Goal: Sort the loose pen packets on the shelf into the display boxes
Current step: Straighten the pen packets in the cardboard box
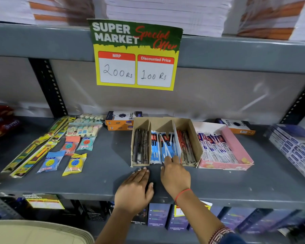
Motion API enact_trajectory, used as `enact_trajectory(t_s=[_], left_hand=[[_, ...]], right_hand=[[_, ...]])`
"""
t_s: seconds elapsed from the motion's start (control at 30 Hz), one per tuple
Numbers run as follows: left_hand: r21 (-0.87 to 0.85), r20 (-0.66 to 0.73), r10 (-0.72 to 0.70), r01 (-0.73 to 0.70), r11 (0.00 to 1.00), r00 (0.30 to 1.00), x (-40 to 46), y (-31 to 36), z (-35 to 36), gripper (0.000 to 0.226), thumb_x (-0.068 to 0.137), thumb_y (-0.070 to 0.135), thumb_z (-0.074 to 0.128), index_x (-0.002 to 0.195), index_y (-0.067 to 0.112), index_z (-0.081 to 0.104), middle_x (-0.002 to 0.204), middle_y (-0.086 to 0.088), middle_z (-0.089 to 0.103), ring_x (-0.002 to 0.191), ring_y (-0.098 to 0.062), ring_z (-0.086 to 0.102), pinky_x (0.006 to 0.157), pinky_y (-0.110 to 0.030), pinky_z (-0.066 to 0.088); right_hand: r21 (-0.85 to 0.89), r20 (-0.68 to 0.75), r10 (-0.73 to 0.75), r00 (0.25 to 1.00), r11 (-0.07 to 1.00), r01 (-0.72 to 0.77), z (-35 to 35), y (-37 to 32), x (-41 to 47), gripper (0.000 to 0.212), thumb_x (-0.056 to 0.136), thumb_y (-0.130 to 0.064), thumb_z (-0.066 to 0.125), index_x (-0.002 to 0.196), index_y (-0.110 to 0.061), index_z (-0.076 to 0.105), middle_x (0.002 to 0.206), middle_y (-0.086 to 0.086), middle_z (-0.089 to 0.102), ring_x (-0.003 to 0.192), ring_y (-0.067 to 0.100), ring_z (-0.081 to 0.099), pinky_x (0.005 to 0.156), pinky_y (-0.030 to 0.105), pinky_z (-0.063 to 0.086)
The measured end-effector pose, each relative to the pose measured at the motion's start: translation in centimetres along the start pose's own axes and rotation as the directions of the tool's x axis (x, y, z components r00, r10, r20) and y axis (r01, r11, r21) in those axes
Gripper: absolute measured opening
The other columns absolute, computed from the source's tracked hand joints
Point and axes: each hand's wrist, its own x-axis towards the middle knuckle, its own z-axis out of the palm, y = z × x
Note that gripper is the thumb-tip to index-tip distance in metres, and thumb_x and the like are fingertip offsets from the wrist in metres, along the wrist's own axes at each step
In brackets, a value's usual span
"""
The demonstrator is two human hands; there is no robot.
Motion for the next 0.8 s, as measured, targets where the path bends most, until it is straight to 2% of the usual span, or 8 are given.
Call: enact_trajectory(t_s=[0.17, 0.27, 0.4, 0.63, 0.73, 0.8], left_hand=[[0.009, 0.019, -0.007, 0.006, 1.000, 1.000, 0.0, 0.0, -0.2, 0.040, 0.071, 0.031, 0.059, 0.101, 0.008, 0.071, 0.103, -0.007, 0.072, 0.092, -0.019, 0.069, 0.074, -0.035, 0.056], [0.007, 0.019, -0.009, 0.009, 1.000, 1.000, 0.0, 0.0, -0.1, 0.040, 0.071, 0.031, 0.059, 0.102, 0.009, 0.071, 0.103, -0.007, 0.072, 0.094, -0.019, 0.068, 0.075, -0.035, 0.056], [0.003, 0.025, 0.002, -0.002, 1.000, 1.000, 0.0, -0.2, -0.1, 0.040, 0.071, 0.032, 0.060, 0.101, 0.008, 0.071, 0.103, -0.007, 0.072, 0.092, -0.019, 0.069, 0.075, -0.034, 0.056], [0.002, 0.027, -0.010, 0.010, 1.000, 1.000, 0.0, -0.3, 0.3, 0.040, 0.074, 0.033, 0.057, 0.102, 0.007, 0.070, 0.103, -0.008, 0.072, 0.094, -0.020, 0.068, 0.075, -0.034, 0.056], [-0.007, 0.044, -0.024, 0.024, 1.000, 0.999, 0.0, -0.1, 0.3, 0.046, 0.079, 0.036, 0.042, 0.102, 0.009, 0.071, 0.103, -0.007, 0.072, 0.094, -0.019, 0.068, 0.075, -0.034, 0.056], [-0.019, 0.064, -0.024, 0.025, 1.000, 0.998, -0.1, -0.1, 0.1, 0.044, 0.079, 0.035, 0.043, 0.102, 0.009, 0.071, 0.104, -0.007, 0.072, 0.093, -0.020, 0.068, 0.075, -0.034, 0.056]], right_hand=[[-0.017, 0.047, -0.006, 0.999, 1.000, 0.006, -0.3, 0.2, 0.8, 0.046, 0.098, -0.037, 0.035, 0.136, -0.011, 0.037, 0.153, 0.009, 0.023, 0.111, 0.030, 0.062, 0.080, 0.037, 0.054], [-0.005, 0.109, 0.032, 0.993, 0.999, -0.032, -0.3, 0.1, 1.2, 0.054, 0.098, -0.042, 0.032, 0.138, -0.006, 0.037, 0.152, 0.010, 0.027, 0.114, 0.030, 0.061, 0.086, 0.037, 0.052], [0.014, 0.123, 0.086, 0.989, 0.996, -0.088, 0.2, -0.3, 0.8, 0.057, 0.097, -0.045, 0.032, 0.135, -0.003, 0.038, 0.141, 0.011, 0.035, 0.108, 0.031, 0.063, 0.081, 0.037, 0.054], [0.003, 0.069, 0.067, 0.995, 0.998, -0.068, 0.0, -0.4, 1.7, 0.056, 0.097, -0.045, 0.033, 0.135, -0.005, 0.038, 0.141, 0.011, 0.035, 0.108, 0.030, 0.063, 0.080, 0.036, 0.055], [0.016, 0.008, 0.044, 0.999, 0.999, -0.045, 0.3, 0.0, 1.0, 0.058, 0.096, -0.046, 0.033, 0.142, -0.010, 0.031, 0.150, 0.008, 0.025, 0.111, 0.027, 0.061, 0.081, 0.036, 0.055], [0.044, -0.007, 0.033, 0.999, 0.999, -0.032, 0.4, 0.4, 0.2, 0.059, 0.096, -0.047, 0.032, 0.145, -0.015, 0.026, 0.155, 0.004, 0.018, 0.112, 0.026, 0.061, 0.082, 0.035, 0.055]])
